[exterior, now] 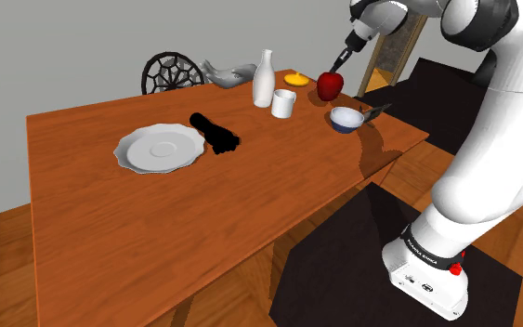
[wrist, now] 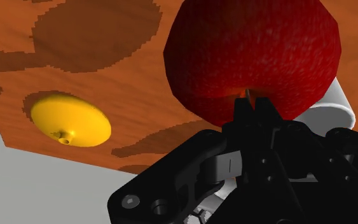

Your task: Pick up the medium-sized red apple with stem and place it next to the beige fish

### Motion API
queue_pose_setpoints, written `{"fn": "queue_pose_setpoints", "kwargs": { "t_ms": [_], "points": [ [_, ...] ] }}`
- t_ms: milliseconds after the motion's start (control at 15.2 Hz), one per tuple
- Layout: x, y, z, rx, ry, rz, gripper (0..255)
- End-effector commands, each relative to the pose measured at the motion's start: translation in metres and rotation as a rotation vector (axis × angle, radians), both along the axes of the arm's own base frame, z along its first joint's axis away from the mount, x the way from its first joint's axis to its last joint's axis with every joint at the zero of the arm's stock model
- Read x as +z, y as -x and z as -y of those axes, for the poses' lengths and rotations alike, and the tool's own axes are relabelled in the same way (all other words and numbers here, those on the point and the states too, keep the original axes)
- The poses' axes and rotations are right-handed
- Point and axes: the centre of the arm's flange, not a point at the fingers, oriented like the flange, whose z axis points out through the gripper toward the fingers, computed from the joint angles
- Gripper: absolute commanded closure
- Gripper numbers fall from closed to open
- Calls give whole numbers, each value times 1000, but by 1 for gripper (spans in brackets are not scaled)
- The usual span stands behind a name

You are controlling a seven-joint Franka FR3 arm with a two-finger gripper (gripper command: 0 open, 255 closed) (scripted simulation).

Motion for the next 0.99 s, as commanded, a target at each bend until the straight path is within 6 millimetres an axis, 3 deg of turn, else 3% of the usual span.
{"fn": "queue_pose_setpoints", "kwargs": {
  "t_ms": [0, 792, 924],
  "points": [
    [-10, 0, -1, 0, 0, 1, 255],
    [-75, 0, -1, 0, 0, 1, 255],
    [-75, 0, -1, 0, 0, 1, 255]
  ]
}}
